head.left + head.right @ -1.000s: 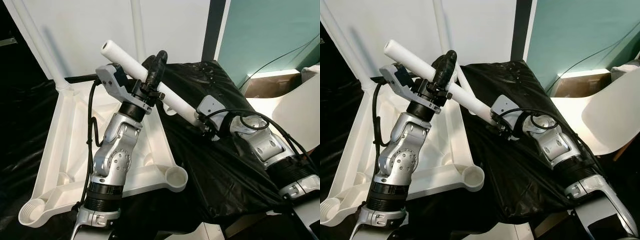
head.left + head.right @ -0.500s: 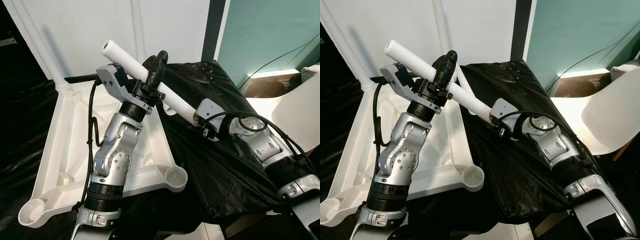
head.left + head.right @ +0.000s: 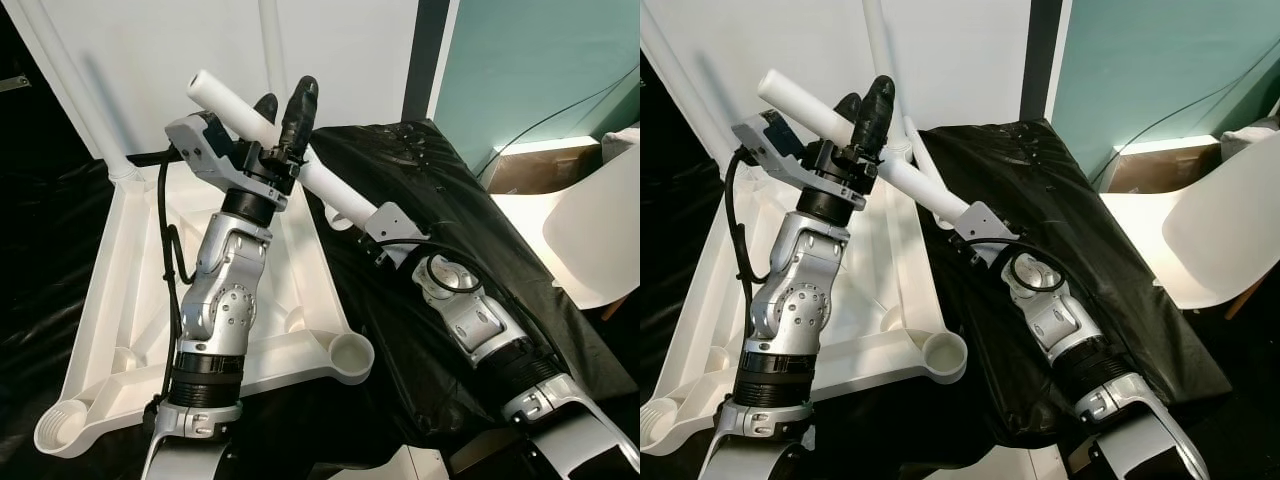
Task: Building children table
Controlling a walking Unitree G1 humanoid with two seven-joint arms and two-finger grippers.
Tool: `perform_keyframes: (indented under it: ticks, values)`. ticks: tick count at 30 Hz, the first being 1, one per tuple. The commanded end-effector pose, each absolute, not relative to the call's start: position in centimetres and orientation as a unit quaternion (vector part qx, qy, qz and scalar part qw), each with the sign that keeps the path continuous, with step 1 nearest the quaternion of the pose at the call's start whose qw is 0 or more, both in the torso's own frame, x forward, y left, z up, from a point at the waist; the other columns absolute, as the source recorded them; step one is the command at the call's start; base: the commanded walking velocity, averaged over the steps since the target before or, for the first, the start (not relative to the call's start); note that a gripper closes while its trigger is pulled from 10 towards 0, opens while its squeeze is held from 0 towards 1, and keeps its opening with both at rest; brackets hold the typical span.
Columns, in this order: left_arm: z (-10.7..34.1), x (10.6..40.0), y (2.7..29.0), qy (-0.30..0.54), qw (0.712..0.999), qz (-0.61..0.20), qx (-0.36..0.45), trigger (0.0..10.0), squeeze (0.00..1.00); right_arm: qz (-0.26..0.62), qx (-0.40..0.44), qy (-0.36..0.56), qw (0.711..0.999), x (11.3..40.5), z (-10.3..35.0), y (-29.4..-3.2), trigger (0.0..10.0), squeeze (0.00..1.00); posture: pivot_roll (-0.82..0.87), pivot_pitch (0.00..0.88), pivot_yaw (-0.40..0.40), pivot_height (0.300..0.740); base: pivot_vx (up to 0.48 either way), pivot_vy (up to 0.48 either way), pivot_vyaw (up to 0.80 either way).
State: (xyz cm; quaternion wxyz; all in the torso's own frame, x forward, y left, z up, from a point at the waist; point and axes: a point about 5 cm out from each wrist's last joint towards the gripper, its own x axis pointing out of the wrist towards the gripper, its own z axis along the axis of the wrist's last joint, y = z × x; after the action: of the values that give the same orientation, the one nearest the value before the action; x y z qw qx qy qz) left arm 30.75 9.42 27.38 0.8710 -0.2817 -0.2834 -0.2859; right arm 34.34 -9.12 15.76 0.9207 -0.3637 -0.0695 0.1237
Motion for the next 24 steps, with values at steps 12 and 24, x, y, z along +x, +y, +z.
perform_keyframes:
  ticks: [12, 24]
  values:
    - [27.2, 30.4, 8.8, -0.279, 0.866, -0.313, -0.272, 10.0, 0.00, 0.065, -0.372, -0.146, 0.914, 33.5, 15.2, -7.1, 0.0, 0.00, -0.09, 0.000, 0.059, 0.740, 0.000, 0.000, 0.00]
    - [27.2, 29.7, 8.4, -0.297, 0.848, -0.345, -0.272, 0.0, 0.00, 0.099, -0.345, -0.134, 0.924, 33.3, 15.3, -6.3, 10.0, 0.00, -0.11, 0.000, 0.051, 0.740, 0.000, 0.000, 0.00]
